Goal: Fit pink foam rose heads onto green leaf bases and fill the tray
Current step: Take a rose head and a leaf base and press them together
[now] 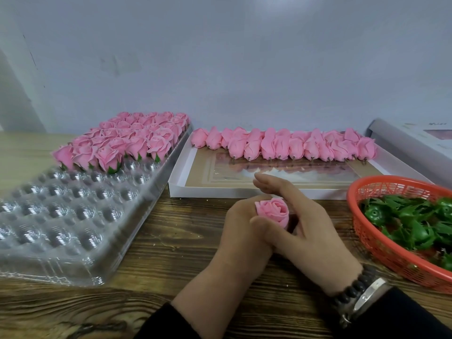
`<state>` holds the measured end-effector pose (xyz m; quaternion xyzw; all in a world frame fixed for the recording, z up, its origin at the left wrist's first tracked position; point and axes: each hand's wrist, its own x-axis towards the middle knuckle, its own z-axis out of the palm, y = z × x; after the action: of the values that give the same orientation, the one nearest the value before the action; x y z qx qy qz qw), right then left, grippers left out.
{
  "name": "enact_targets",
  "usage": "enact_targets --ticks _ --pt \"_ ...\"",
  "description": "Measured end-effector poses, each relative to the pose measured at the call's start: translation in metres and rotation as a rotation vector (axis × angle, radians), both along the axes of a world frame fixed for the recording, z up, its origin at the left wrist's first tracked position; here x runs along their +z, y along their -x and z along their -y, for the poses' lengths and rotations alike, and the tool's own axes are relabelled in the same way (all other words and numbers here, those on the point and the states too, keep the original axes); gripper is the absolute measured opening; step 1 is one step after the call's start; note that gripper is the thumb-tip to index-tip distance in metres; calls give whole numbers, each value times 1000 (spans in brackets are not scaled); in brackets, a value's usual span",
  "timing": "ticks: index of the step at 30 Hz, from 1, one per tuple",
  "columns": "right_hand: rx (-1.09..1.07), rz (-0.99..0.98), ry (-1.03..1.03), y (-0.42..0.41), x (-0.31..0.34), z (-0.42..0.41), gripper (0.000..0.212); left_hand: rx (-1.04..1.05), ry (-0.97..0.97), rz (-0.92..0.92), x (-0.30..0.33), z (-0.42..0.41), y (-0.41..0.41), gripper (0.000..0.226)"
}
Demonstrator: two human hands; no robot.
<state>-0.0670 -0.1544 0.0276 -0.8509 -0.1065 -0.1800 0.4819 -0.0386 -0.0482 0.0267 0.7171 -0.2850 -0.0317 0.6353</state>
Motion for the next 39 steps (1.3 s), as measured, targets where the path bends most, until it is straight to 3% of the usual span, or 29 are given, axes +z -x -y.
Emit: enact_targets --ticks 3,6,12,16,19,23,29,32,36,39 --pt "-58 130 -34 2 1 -11 41 24 14 -41 -4 4 3 13" --pt "-127 179 -34 1 -2 -19 36 13 18 -20 -3 7 8 21" --pt "-20 -9 67 -1 4 -6 28 -128 -178 -9 2 7 6 22" --pt "99 -90 106 1 6 -5 28 -94 -398 48 5 3 6 35" --pt "95 -30 159 1 6 -4 29 -108 -352 115 5 -1 4 21" --pt "105 -28 102 -1 3 0 35 -141 -157 -41 9 -3 5 15" --pt "83 -44 -4 -4 -4 4 58 -63 20 -74 8 -9 -2 12" --pt "63 53 -52 -3 -7 2 51 79 134 -215 3 -12 -10 5" --pt "-36 172 -125 -4 -10 -1 30 250 211 -202 -3 -16 -16 22" --pt "-83 179 -119 -7 -13 -3 29 342 286 -238 -6 -13 -18 23"
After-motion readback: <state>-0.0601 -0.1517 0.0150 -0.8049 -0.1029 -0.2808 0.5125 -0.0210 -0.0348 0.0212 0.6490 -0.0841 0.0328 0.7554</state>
